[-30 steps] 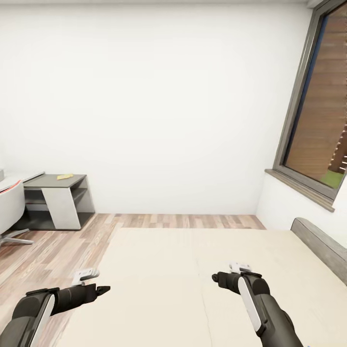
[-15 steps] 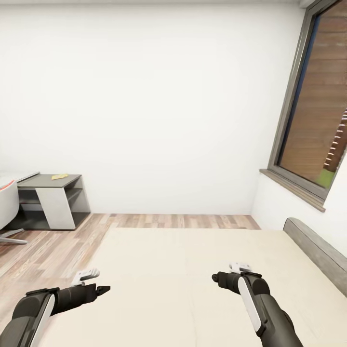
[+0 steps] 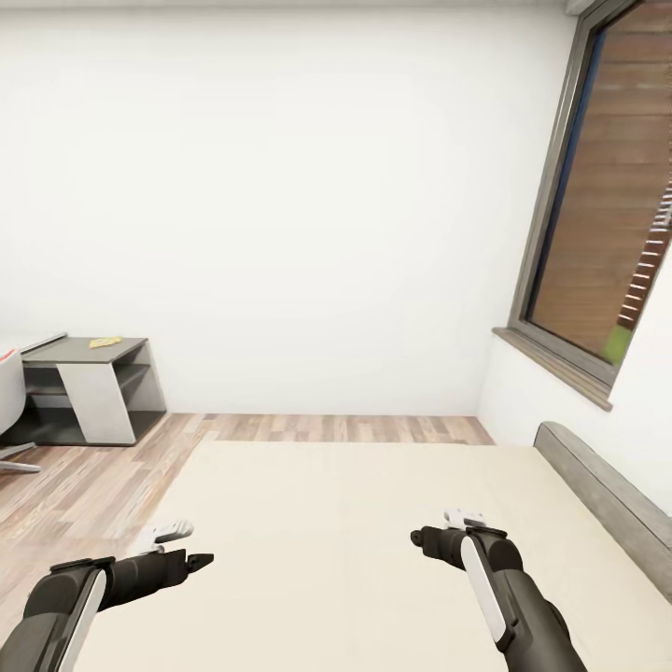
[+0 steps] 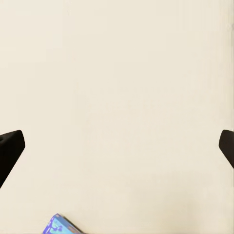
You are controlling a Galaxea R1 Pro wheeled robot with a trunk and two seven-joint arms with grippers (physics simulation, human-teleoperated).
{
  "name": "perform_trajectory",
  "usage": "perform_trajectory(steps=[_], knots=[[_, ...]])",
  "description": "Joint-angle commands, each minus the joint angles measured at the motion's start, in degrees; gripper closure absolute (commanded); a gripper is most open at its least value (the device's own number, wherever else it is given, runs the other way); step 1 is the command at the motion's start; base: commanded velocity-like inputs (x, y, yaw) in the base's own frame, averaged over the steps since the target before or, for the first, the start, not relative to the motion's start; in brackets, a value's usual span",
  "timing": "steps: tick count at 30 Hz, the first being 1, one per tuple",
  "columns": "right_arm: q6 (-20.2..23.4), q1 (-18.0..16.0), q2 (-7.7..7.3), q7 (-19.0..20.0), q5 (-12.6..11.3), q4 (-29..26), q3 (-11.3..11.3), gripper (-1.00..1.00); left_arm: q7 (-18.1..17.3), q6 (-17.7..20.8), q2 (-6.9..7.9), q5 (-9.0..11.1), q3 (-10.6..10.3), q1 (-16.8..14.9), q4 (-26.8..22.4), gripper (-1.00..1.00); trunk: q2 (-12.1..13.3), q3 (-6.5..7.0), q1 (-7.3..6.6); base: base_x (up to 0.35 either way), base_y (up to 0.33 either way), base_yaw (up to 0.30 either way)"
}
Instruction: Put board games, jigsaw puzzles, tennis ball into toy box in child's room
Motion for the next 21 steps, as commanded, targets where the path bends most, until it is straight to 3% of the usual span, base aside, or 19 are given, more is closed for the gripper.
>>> perform_trajectory(steps=[1, 19, 21], knots=[[0.18, -0.02, 0.04, -0.41, -0.59, -0.04, -0.08, -1.0, -0.26, 0.4, -0.01, -0.04, 0.09, -0.03, -0.03, -1.0, -0.05, -0.03, 0.02, 0.0, -0.223, 0.0], [0.18, -0.02, 0.04, -0.41, -0.59, -0.04, -0.08, -1.0, -0.26, 0.42, -0.01, -0.04, 0.09, -0.03, -0.03, -1.0, -0.05, -0.03, 0.02, 0.0, -0.223, 0.0], [-0.47, -0.02, 0.68, -0.54, -0.17, 0.62, -0.36, -1.0, 0.39, 0.02, -0.67, 0.54, -0.39, -0.12, -0.4, -1.0, -0.05, -0.03, 0.02, 0.0, 0.0, 0.0]])
